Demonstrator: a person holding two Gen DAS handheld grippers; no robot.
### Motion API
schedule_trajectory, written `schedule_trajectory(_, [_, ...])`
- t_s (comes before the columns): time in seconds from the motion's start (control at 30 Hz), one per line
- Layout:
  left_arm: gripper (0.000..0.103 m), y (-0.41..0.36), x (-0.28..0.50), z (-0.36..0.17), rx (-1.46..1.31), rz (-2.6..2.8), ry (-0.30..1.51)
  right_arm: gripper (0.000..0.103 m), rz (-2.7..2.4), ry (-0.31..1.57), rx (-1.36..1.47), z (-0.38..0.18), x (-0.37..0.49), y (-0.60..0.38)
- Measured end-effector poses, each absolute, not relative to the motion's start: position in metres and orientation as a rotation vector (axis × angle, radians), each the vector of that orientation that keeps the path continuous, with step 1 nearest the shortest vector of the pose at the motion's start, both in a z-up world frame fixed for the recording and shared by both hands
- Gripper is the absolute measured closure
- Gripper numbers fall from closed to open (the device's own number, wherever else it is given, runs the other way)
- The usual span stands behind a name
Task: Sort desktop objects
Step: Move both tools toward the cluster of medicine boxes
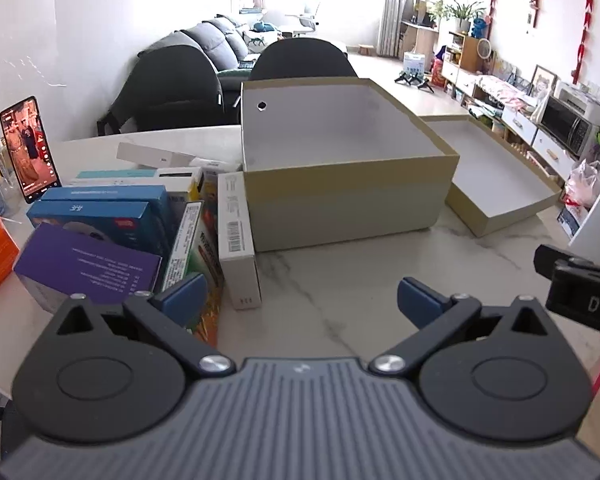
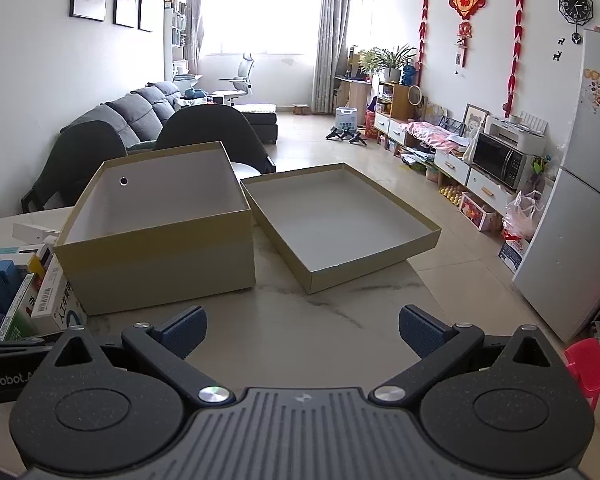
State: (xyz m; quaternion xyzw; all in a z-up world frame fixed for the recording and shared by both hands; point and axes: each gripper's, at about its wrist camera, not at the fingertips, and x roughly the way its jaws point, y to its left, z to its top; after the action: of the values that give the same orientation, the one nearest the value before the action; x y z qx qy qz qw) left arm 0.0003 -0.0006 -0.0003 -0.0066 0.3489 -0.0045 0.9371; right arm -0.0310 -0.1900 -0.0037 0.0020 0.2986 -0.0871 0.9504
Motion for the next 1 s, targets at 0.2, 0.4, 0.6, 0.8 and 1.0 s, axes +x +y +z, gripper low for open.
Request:
schedule_trajectory(0.2, [0.000,0.006,0.000,0.001,-0.067,-0.020,0.712,0.000,-0.171,0.617,0.007,-0.002,-0.032,-0.189])
schedule_trajectory(0.4, [0.000,0.004,-0.008,0.004,-0.045,0.017,0.700,0.000,-0.164,0.627,0.010,-0.001,-0.033,-0.188])
schedule_trajectory(0.6, [0.000,0.004,-0.011,0.004,-0.041,0.025,0.707,0.000,-0.150,0.639,0.008,-0.004,-0.029,-0.182])
schedule_trajectory(0.8, [0.000,0.007,-0.012,0.002,-0.041,0.028,0.706,0.000,-0.137,0.642,0.007,-0.005,-0.030,-0.183])
schedule_trajectory(1.0, [0.000,0.010,-0.013,0.002,-0.044,0.034,0.701,0.000,-0.126,0.640,-0.002,-0.004,-0.031,-0.179])
